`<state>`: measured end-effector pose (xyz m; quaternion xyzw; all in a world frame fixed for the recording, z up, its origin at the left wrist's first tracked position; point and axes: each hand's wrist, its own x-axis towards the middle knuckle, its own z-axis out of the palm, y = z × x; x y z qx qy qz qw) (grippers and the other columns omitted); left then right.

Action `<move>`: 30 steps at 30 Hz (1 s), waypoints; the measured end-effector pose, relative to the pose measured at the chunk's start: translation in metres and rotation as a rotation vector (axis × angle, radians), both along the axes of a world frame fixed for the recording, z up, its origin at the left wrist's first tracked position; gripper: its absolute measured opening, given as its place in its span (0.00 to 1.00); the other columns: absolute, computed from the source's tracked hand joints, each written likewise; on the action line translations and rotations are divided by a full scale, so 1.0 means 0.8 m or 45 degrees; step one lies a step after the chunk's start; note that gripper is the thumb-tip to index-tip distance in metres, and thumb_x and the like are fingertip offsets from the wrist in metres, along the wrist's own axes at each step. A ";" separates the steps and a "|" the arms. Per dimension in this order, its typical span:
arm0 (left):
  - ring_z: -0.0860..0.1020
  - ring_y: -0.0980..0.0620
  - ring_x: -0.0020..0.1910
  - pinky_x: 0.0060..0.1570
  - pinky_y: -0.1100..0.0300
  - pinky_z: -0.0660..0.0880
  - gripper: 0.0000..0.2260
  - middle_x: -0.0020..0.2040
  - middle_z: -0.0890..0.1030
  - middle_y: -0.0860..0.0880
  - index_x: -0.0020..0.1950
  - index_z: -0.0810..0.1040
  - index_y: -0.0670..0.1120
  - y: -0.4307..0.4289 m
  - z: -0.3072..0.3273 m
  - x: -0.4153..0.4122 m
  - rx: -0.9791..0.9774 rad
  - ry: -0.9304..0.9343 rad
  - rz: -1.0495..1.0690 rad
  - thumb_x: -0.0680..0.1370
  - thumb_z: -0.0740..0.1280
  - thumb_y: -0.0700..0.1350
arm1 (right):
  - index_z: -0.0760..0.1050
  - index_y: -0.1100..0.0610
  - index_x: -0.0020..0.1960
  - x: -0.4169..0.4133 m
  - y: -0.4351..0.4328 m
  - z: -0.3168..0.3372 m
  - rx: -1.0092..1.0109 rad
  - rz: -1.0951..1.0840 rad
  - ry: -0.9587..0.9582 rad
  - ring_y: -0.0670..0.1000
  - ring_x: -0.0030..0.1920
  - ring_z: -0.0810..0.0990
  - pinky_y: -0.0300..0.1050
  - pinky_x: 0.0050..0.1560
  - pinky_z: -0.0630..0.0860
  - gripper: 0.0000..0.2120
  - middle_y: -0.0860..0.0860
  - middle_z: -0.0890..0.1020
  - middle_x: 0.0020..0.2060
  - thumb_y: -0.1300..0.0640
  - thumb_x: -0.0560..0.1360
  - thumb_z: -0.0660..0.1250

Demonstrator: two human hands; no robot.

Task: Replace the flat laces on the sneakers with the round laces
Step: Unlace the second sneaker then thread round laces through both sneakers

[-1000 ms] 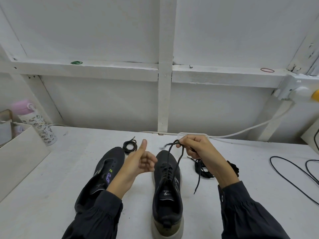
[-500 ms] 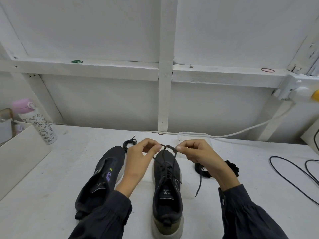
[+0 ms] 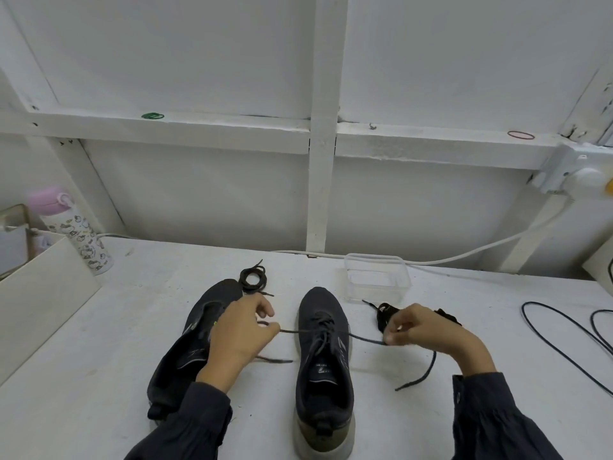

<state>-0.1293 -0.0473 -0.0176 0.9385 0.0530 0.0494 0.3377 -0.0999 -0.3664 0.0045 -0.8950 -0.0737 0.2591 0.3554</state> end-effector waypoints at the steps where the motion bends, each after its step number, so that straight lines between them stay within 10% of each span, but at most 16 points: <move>1: 0.75 0.55 0.51 0.49 0.56 0.73 0.09 0.50 0.78 0.59 0.45 0.75 0.58 -0.001 -0.005 0.000 0.057 0.026 -0.105 0.71 0.71 0.46 | 0.83 0.51 0.48 0.000 0.006 -0.002 -0.018 0.022 -0.013 0.43 0.49 0.80 0.37 0.53 0.75 0.04 0.43 0.84 0.46 0.54 0.73 0.73; 9: 0.72 0.62 0.62 0.74 0.51 0.51 0.19 0.59 0.76 0.62 0.63 0.75 0.60 -0.043 -0.020 -0.001 -0.008 0.037 -0.561 0.74 0.56 0.60 | 0.81 0.47 0.51 -0.005 0.082 -0.028 0.284 0.125 -0.187 0.45 0.48 0.82 0.40 0.49 0.78 0.09 0.47 0.84 0.45 0.55 0.72 0.74; 30: 0.81 0.61 0.41 0.51 0.59 0.77 0.09 0.35 0.84 0.60 0.37 0.82 0.59 0.004 -0.007 -0.018 -0.075 0.184 -0.404 0.74 0.73 0.46 | 0.81 0.56 0.39 -0.011 0.032 -0.010 0.325 0.209 0.016 0.46 0.41 0.79 0.35 0.47 0.73 0.06 0.52 0.81 0.38 0.54 0.68 0.73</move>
